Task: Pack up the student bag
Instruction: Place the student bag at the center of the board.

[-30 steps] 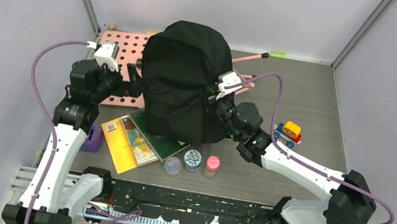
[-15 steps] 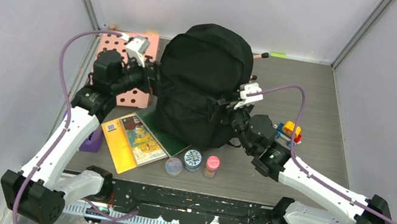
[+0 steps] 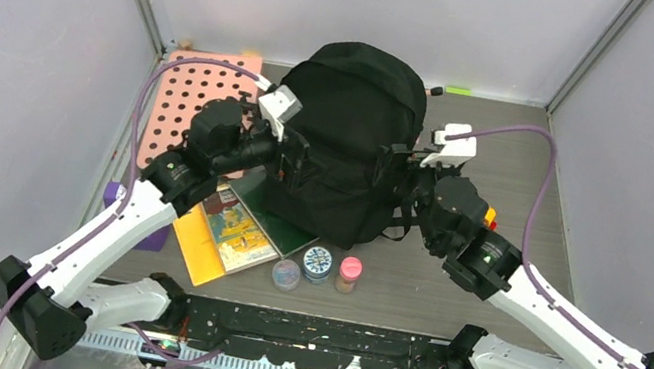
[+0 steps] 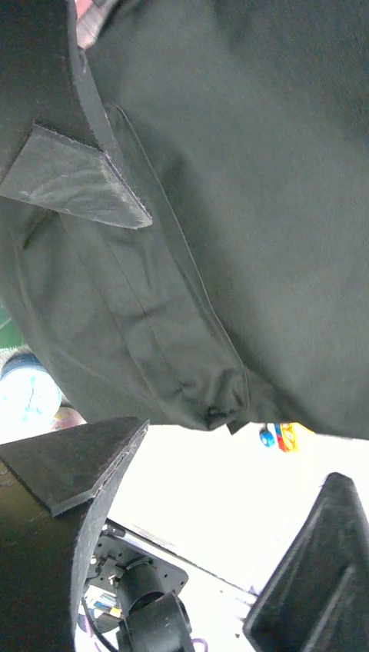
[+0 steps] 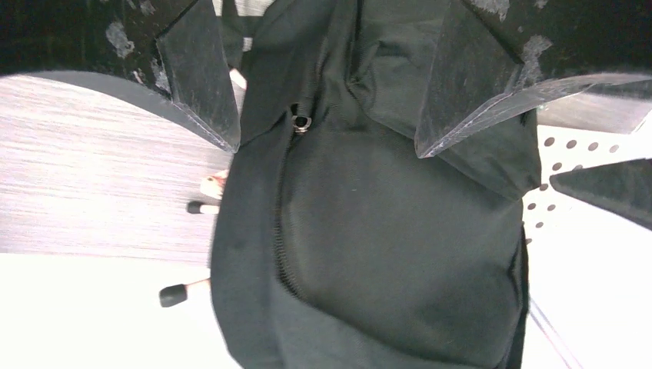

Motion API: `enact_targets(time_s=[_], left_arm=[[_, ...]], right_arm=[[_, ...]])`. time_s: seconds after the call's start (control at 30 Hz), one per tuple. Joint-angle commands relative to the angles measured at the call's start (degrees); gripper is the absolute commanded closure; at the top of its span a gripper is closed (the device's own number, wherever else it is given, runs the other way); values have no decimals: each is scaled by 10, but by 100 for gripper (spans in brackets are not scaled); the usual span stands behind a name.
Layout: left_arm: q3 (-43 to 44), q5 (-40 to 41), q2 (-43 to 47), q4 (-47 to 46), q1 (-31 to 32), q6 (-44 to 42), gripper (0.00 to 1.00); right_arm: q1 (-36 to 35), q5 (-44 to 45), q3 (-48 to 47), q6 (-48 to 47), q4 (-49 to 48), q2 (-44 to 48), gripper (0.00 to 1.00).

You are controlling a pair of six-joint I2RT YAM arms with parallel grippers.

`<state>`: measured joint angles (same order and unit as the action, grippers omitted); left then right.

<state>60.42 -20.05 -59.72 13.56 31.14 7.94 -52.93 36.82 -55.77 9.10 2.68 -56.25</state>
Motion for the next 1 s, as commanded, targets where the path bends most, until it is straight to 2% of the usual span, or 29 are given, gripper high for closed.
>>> enact_targets(time_s=[0.0, 0.07, 0.2, 0.27, 0.3, 0.33, 0.4, 0.47, 0.53, 0.7, 0.83, 0.97], left_arm=[[36, 47, -11, -22, 50, -34, 5], [45, 63, -19, -20, 72, -28, 5], [62, 131, -41, -18, 134, -8, 7], [65, 167, -55, -19, 165, 9, 8], [67, 179, -63, -20, 177, 13, 8], [67, 193, -71, -20, 193, 14, 8], [65, 241, -86, -22, 219, 13, 9], [65, 260, -100, -22, 236, 13, 9], [70, 270, -112, -10, 246, 18, 10], [55, 292, -126, -4, 252, 58, 16], [17, 300, -118, -61, 258, 99, 17], [-5, 320, -123, -107, 264, 114, 20]], right_arm=[[-3, 83, -41, 20, 75, 28, 8], [-2, 95, -46, 19, 97, 37, 5], [35, 65, -58, 49, 153, 49, 4], [92, 0, -55, 85, 182, 56, 5], [118, -69, -51, 99, 189, 62, 5], [178, -161, -37, 124, 194, 67, 6], [255, -290, -7, 152, 182, 84, 8], [303, -380, 27, 171, 167, 107, 8], [325, -430, 53, 179, 164, 132, 9], [335, -491, 121, 204, 126, 156, 16], [335, -521, 179, 247, 5, 159, 20], [335, -524, 200, 259, -66, 137, 25]])
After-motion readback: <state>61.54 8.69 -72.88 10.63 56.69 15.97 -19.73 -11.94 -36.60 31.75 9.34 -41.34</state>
